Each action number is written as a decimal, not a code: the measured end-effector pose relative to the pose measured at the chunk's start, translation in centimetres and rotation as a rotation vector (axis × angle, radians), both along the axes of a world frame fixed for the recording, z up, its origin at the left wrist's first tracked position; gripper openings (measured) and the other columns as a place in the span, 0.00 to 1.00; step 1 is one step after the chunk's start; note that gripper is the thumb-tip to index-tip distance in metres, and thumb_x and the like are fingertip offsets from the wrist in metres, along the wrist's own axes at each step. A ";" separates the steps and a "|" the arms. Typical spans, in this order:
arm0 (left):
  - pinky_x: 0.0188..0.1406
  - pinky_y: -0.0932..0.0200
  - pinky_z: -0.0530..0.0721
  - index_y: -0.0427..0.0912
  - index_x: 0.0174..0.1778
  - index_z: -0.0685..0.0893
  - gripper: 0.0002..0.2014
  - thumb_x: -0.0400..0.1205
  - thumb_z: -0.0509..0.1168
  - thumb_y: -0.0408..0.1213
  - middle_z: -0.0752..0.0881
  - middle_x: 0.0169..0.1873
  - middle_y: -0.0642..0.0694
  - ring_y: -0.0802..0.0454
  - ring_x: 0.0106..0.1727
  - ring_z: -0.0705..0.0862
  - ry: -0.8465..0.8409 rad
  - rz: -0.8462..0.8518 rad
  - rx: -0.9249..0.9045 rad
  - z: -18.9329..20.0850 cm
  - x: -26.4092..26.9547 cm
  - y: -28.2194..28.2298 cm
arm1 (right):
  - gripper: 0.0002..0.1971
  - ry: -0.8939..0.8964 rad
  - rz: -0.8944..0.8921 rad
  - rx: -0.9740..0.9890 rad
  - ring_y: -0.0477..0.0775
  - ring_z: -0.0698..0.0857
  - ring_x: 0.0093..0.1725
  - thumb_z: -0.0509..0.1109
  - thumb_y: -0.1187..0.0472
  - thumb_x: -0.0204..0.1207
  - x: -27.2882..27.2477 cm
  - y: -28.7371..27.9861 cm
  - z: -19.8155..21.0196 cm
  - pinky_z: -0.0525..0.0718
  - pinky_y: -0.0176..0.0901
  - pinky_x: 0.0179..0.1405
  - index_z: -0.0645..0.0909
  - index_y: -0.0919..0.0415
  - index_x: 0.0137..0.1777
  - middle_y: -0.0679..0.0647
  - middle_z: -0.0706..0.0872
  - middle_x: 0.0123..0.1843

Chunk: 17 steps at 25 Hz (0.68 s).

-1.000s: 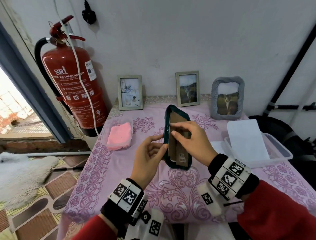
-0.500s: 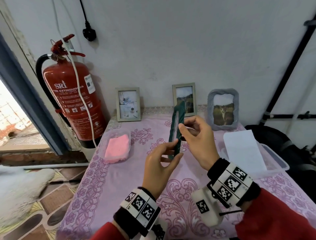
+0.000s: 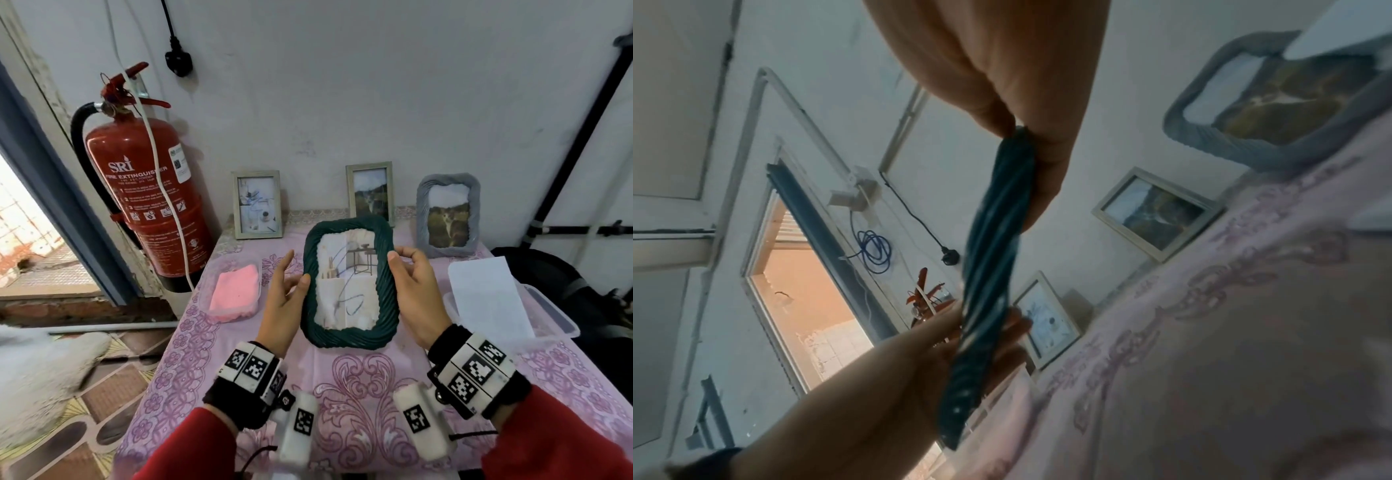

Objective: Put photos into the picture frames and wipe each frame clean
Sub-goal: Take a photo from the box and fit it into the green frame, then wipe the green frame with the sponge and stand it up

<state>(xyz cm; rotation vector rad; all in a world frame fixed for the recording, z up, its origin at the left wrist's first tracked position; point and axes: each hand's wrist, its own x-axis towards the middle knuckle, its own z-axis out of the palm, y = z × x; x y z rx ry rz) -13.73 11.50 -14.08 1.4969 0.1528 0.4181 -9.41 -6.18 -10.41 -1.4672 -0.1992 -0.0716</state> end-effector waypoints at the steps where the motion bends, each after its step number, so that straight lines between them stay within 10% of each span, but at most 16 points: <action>1: 0.51 0.60 0.83 0.51 0.74 0.69 0.22 0.84 0.59 0.33 0.82 0.48 0.45 0.57 0.48 0.83 0.021 -0.024 -0.033 -0.3 0.0 0.2 | 0.10 0.025 -0.003 -0.009 0.49 0.79 0.38 0.58 0.58 0.84 0.2 0.0 -0.6 0.79 0.38 0.38 0.73 0.62 0.60 0.52 0.83 0.41; 10: 0.60 0.42 0.82 0.46 0.70 0.73 0.19 0.83 0.60 0.31 0.84 0.45 0.39 0.39 0.56 0.83 0.164 0.004 0.077 -3.4 -0.5 1.5 | 0.28 0.207 0.223 -0.278 0.53 0.82 0.56 0.70 0.68 0.76 1.0 -0.1 -5.0 0.81 0.41 0.53 0.65 0.60 0.73 0.56 0.81 0.58; 17: 0.57 0.54 0.81 0.36 0.72 0.72 0.22 0.81 0.64 0.30 0.81 0.53 0.38 0.44 0.52 0.81 0.343 -0.018 0.415 -4.2 0.2 2.6 | 0.23 0.071 0.354 -0.701 0.40 0.78 0.38 0.77 0.67 0.69 2.9 -0.8 -6.1 0.77 0.28 0.41 0.79 0.66 0.64 0.44 0.80 0.39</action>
